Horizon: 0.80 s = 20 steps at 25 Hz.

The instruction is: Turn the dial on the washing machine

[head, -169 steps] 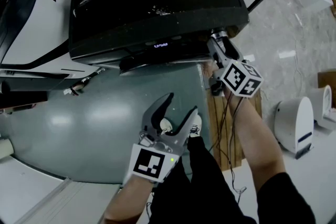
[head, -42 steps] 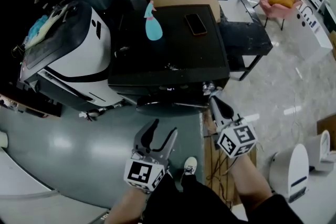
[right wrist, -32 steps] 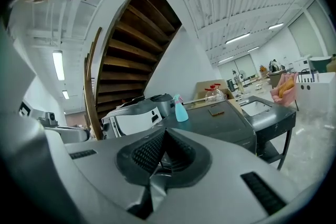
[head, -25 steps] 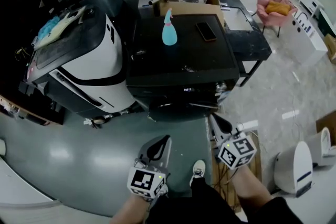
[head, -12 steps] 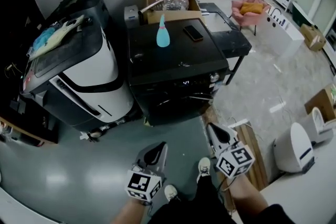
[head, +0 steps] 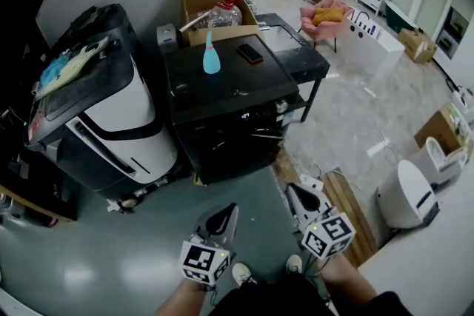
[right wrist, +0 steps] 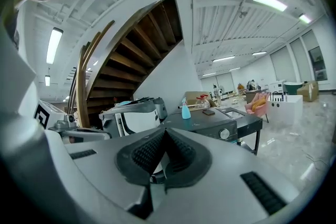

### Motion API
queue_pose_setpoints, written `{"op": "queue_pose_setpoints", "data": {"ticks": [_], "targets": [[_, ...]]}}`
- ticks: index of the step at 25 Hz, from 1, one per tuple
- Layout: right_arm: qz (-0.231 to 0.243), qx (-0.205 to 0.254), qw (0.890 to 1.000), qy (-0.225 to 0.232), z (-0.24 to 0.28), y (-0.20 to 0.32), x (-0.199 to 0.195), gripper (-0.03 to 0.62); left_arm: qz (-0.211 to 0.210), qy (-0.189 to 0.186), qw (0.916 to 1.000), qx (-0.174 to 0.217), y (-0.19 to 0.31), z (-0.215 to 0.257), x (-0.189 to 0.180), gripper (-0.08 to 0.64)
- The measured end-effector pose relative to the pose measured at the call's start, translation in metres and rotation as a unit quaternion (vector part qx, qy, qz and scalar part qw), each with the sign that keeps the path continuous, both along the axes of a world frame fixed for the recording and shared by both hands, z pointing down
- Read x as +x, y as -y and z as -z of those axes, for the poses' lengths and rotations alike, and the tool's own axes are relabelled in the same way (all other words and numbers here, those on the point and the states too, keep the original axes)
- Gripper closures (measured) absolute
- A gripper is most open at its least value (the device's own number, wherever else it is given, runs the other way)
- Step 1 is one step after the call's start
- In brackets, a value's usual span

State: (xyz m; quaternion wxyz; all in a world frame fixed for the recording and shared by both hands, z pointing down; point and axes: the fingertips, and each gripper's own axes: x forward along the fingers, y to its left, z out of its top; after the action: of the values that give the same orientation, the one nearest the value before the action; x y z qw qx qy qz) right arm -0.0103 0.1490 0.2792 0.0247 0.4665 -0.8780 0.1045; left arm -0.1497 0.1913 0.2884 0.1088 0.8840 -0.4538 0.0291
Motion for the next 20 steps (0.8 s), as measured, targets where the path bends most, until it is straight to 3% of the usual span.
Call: {"op": "queue_pose_setpoints", "data": {"ticks": [8, 20], "targets": [[0.015, 0.012, 1.0, -0.001, 0.018, -0.043, 0.036, 0.595, 0.004, -0.002, 1.0, 0.004, -0.034, 0.003, 0.048, 0.555], [0.047, 0.026, 0.998, 0.022, 0.034, -0.094, 0.128, 0.595, 0.018, 0.024, 0.9995, 0.009, -0.093, 0.02, 0.152, 0.555]]}}
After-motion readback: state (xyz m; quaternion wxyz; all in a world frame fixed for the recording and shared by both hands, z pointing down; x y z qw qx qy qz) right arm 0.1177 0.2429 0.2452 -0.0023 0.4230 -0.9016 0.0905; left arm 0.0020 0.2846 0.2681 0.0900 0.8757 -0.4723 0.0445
